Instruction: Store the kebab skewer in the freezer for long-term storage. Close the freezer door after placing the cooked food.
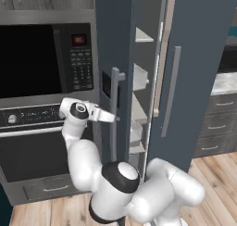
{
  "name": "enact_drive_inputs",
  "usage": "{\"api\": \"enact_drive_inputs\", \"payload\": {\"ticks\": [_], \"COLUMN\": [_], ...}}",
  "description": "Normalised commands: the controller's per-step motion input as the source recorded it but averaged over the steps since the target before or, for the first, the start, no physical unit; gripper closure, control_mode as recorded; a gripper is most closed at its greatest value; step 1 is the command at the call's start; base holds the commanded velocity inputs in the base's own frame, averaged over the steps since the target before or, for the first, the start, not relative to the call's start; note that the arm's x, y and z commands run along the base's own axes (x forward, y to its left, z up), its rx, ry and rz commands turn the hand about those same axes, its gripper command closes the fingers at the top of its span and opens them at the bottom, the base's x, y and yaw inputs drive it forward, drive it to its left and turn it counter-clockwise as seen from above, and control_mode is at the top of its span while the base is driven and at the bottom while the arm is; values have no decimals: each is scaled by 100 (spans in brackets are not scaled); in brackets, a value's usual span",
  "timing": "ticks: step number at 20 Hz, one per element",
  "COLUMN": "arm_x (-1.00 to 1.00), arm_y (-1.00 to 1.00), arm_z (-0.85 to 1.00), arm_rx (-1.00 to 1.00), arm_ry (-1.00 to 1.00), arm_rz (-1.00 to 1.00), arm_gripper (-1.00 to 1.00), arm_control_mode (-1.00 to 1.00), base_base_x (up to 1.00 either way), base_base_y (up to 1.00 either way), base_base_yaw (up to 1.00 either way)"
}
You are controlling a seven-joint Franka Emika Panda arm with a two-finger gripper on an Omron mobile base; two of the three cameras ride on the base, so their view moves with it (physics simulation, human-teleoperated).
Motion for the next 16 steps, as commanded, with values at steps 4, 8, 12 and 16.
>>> {"api": "enact_drive_inputs", "payload": {"ticks": [4, 8, 12, 16], "arm_x": [23, 62, 69, 38], "arm_y": [-100, -100, -100, -93], "arm_z": [0, 0, 2, 24], "arm_rx": [4, 13, 20, 28], "arm_ry": [0, 0, 0, 1], "arm_rz": [19, 31, 37, 38], "arm_gripper": [-100, -100, -100, -100], "arm_control_mode": [-100, -100, -100, -100], "base_base_x": [0, 0, 0, 0], "base_base_y": [0, 0, 0, 0], "base_base_yaw": [0, 0, 0, 0]}}
